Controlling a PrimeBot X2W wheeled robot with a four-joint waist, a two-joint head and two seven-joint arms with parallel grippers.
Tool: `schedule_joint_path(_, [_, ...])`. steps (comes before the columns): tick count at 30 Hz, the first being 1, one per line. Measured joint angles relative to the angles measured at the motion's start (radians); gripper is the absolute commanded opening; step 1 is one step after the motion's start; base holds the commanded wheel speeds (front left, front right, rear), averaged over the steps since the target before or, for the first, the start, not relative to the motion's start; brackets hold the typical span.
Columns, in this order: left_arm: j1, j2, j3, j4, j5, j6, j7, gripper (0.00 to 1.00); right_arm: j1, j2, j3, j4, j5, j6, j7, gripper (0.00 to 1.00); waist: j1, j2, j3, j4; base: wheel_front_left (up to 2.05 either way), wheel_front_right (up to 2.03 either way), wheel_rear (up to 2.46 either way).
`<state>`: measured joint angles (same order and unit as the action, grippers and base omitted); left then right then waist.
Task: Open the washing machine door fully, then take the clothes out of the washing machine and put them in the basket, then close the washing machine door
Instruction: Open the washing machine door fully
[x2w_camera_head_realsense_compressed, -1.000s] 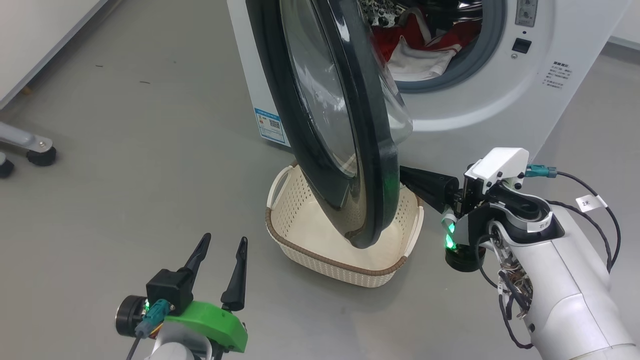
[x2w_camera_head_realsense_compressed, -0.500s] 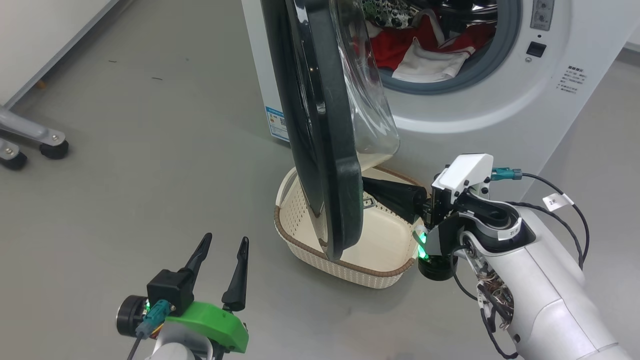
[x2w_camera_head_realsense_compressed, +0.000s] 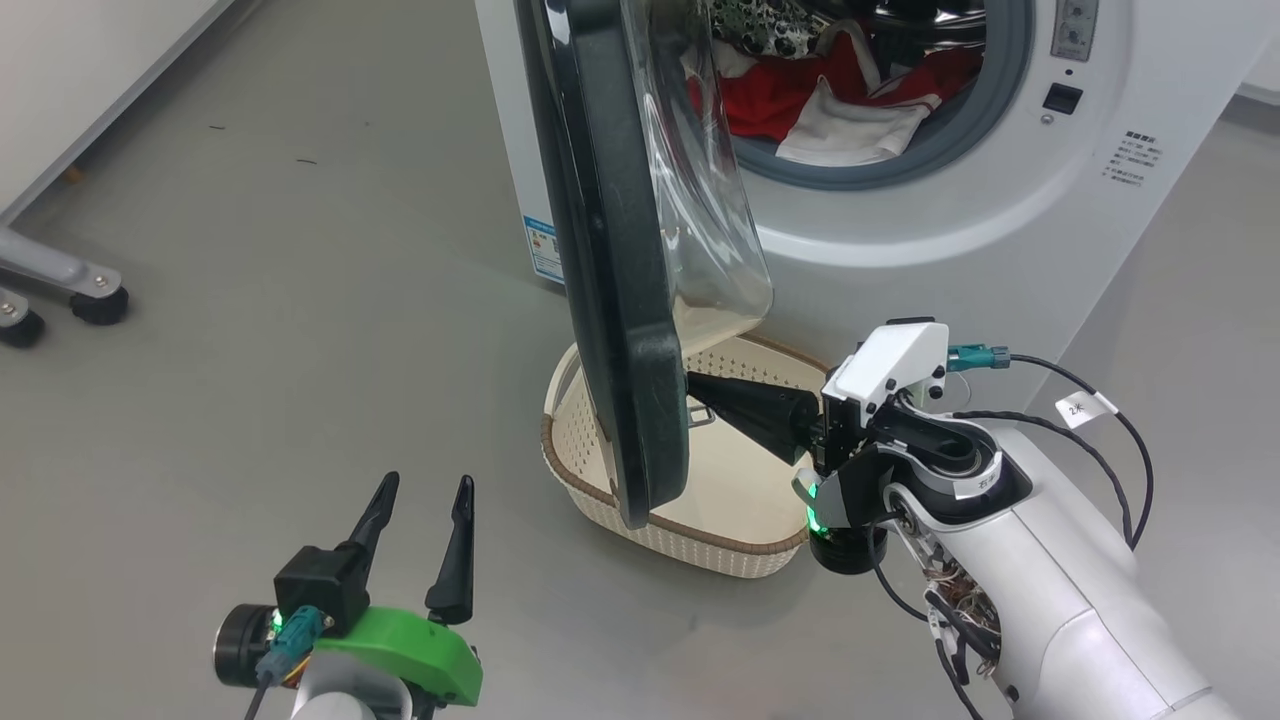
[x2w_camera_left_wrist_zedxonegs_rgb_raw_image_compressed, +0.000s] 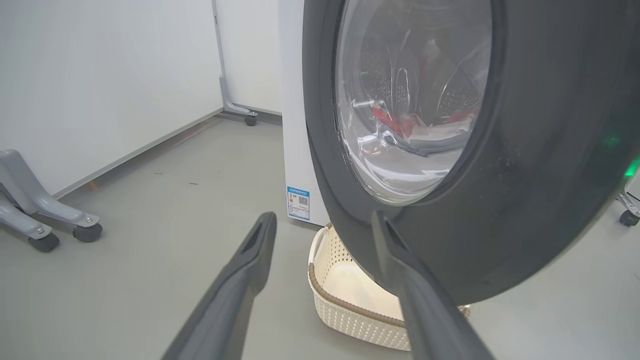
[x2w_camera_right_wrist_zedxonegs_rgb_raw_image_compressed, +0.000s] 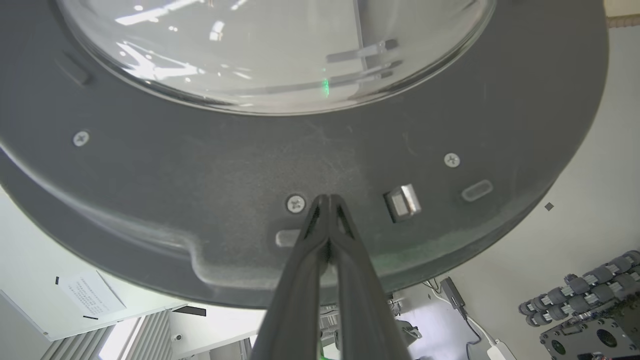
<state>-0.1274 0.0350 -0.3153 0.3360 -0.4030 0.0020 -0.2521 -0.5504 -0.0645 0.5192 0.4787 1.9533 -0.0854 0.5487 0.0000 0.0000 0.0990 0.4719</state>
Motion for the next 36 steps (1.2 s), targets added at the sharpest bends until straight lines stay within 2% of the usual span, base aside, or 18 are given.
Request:
schedule_joint_path(9, [0.009,0.0,0.025,-0.001,0.003,0.002,0.0,1.0,-0.004,-0.01,0.008,0.037,-0.123,0.064,-0.07,0.0,0.0,0.0,-0.021,-0.044,0.0,0.0,0.0])
schedule_joint_path(18, [0.02,0.003,0.061,-0.005,0.009,0.002,0.0,1.0,-0.002,-0.127,0.059,0.037,-0.334,0.173,-0.196,0.0,0.0,0.0,-0.061,-0.109,0.0,0.0,0.0])
schedule_joint_path(21, [0.036,0.004,0.094,-0.005,-0.028,0.002,0.0,1.0,0.006,-0.163,0.062,0.032,-0.404,0.181,-0.262,0.0,0.0,0.0,-0.078,-0.132,0.0,0.0,0.0])
schedule_joint_path(25, [0.047,0.006,0.107,-0.005,-0.017,0.002,0.0,1.0,0.031,-0.171,0.04,0.017,-0.44,0.181,-0.355,0.0,0.0,0.0,-0.099,-0.165,0.0,0.0,0.0])
schedule_joint_path(36, [0.058,0.013,0.158,-0.022,-0.017,0.002,0.0,1.0,0.105,-0.271,0.076,-0.066,-0.676,0.19,-0.579,0.0,0.0,0.0001,-0.137,-0.256,0.0,0.0,0.0])
